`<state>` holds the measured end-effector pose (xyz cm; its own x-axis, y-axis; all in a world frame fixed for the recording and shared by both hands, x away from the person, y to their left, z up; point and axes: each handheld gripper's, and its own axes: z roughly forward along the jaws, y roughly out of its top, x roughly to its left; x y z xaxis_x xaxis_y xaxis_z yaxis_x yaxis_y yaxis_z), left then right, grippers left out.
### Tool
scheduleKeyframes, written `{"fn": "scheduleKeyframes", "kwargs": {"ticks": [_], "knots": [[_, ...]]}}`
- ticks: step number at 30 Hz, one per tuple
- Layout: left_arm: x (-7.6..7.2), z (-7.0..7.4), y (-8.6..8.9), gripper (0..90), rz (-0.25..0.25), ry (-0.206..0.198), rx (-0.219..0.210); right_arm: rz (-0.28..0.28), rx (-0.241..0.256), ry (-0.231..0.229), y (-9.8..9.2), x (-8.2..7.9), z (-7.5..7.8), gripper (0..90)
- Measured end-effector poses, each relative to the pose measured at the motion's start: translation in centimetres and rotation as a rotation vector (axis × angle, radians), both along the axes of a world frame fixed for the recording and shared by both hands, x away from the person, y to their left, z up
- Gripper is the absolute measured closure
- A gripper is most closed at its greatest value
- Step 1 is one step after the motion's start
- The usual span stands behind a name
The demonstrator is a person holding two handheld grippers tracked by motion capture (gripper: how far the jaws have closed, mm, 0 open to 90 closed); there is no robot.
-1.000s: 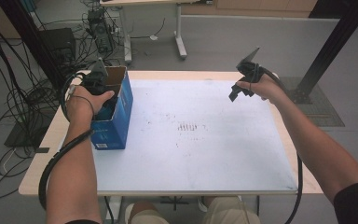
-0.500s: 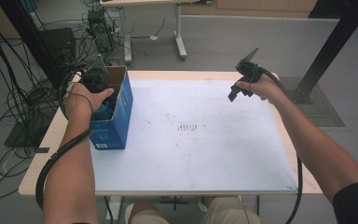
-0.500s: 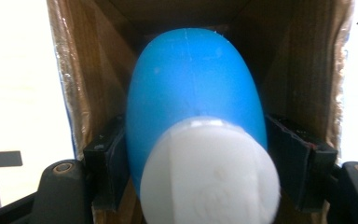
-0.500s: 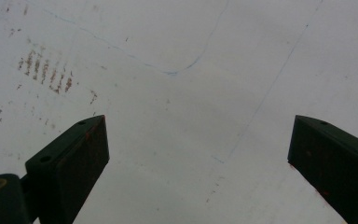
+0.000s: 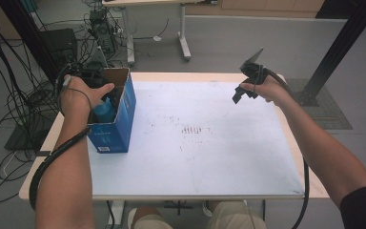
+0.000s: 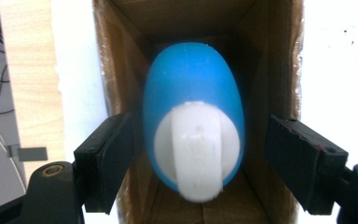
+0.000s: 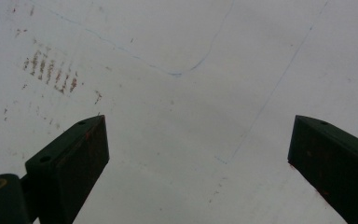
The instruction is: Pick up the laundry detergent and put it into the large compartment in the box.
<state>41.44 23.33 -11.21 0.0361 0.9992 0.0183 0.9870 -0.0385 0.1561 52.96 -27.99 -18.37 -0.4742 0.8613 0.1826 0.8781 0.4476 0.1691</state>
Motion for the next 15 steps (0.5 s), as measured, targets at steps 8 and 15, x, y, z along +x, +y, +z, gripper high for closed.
{"fn": "scheduleKeyframes", "kwargs": {"ticks": [8, 15], "knots": [[-1.0, 2.4, -0.4, 21.8, -0.027, -0.029, 0.018, 0.0, 0.003, -0.01, -0.1, -0.3, 0.6, 5.0], [-2.0, 4.2, -0.9, 17.5, -0.043, -0.06, 0.012, 0.009, 0.005, -0.018, 0.1, -0.5, 1.0, 5.0]]}}
